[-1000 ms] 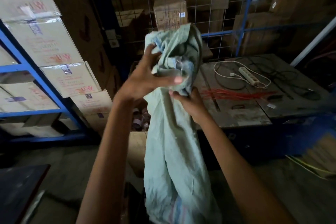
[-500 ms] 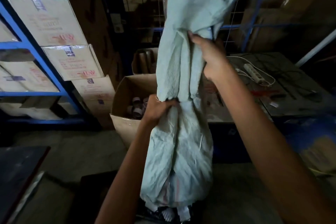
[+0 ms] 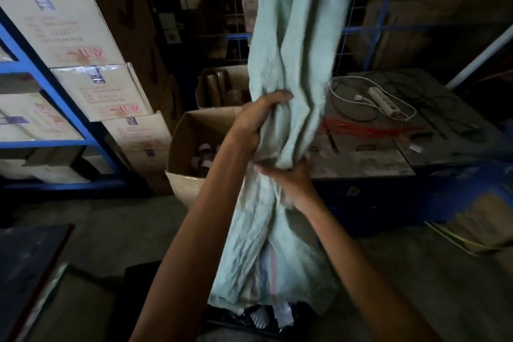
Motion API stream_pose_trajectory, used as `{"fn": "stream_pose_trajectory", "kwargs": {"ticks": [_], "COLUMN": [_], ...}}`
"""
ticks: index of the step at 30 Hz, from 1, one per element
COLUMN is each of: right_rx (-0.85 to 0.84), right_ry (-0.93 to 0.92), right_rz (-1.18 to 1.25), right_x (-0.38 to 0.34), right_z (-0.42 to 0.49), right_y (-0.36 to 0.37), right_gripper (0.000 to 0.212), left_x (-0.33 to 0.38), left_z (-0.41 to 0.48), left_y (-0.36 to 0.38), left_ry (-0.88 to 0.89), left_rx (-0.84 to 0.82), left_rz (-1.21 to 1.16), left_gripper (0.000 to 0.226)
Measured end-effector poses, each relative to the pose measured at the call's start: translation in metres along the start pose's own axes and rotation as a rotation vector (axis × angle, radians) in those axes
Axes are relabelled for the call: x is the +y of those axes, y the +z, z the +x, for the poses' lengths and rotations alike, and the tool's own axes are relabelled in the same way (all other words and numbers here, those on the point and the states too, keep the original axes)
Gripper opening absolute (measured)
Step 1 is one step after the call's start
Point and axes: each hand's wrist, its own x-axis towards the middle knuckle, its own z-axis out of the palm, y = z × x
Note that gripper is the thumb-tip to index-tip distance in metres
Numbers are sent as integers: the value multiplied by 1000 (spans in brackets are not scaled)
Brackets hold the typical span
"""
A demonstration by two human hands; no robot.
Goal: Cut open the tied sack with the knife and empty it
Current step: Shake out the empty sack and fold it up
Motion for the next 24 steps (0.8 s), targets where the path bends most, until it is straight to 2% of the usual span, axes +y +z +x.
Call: {"fn": "stream_pose_trajectory", "kwargs": {"ticks": [2,5,7,9,10,11,13,15,18,19,21,22,23,24], "right_rx": [175,276,280,244,207,170,81,-6,-185,-244,-314,-316,-266,-145], "right_ry": [12,53,126,252,292,300,275,267,326,384,506,552,549,446], "right_rz": [122,165,248,379,436,484,569,567,368,189,-396,-660,-812,-882], "right_x": [-1,-13,-27,-40,-45,-49,-52,-57,-73,-79,-91,-93,-95,-96], "right_z": [2,7,11,14,13,12,11,12,22,26,24,21,18,18], "right_y": [17,8,-5,-8,-4,2,9,5,-26,-41,-72,-88,-100,-109], "right_gripper": [30,32,48,77,84,81,57,54,61,62,76,87,94,94], "left_x": [2,6,-9,-38,-56,-71,-90,-98,-98,-98,-93,-89,-84,-78], "left_z": [0,-6,-18,-34,-39,-42,-39,-33,-28,-28,-34,-37,-41,-43], "left_y": [4,-21,-55,-71,-68,-61,-45,-39,-50,-56,-62,-64,-66,-66], "left_ry": [30,143,201,201,199,210,252,278,219,213,217,218,222,227], "left_rx": [-11,52,-15,-211,-283,-312,-274,-177,44,66,61,54,41,19], "left_rz": [164,479,588,588,531,443,336,298,310,330,384,400,412,432], "left_gripper": [77,140,151,148,138,122,89,73,64,60,57,59,62,65]}}
